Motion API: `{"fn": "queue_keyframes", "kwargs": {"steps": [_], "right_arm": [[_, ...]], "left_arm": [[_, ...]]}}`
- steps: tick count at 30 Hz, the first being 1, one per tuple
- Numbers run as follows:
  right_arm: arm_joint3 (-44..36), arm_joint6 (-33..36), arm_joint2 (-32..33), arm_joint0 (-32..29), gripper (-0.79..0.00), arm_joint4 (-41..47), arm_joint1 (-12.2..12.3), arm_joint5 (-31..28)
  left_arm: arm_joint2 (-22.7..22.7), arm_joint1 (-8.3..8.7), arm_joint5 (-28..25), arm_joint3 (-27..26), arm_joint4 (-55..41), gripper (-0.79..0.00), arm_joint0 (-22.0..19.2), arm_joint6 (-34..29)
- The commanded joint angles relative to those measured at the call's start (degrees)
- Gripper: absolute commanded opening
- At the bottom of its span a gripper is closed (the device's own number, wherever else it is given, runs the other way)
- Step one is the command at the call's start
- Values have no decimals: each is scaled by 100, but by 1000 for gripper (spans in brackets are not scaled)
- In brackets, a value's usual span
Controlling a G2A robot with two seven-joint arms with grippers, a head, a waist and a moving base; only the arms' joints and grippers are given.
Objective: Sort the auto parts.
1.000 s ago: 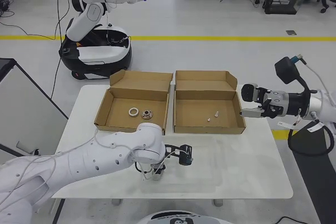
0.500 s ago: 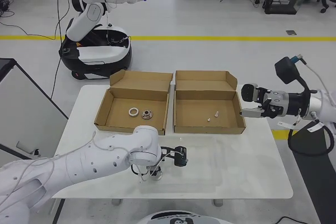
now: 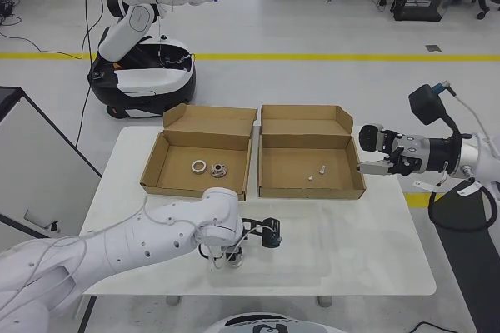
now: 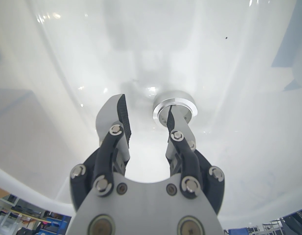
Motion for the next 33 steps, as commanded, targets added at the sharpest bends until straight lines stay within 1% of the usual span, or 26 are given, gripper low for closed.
{"fn": "queue_keyframes", "kwargs": {"steps": [1,8,10,15,21,27,33], "right_arm": [[0,0,0,0,0,0,0,0],[0,0,0,0,0,0,0,0],[0,0,0,0,0,0,0,0],[0,0,0,0,0,0,0,0],[0,0,0,0,0,0,0,0],[0,0,0,0,0,0,0,0],[0,0,0,0,0,0,0,0]], "left_arm": [[0,-38,-49,46,-11,-409,-5,50],[0,-159,-187,105,-108,-413,-155,189],[0,-199,-213,146,-93,-406,-148,215],[0,-260,-240,272,-129,-431,-104,242],[0,-228,-243,335,-174,-465,-36,245],[0,-174,-210,286,-209,-465,-12,211],[0,-158,-238,220,-263,-474,-59,240]]}}
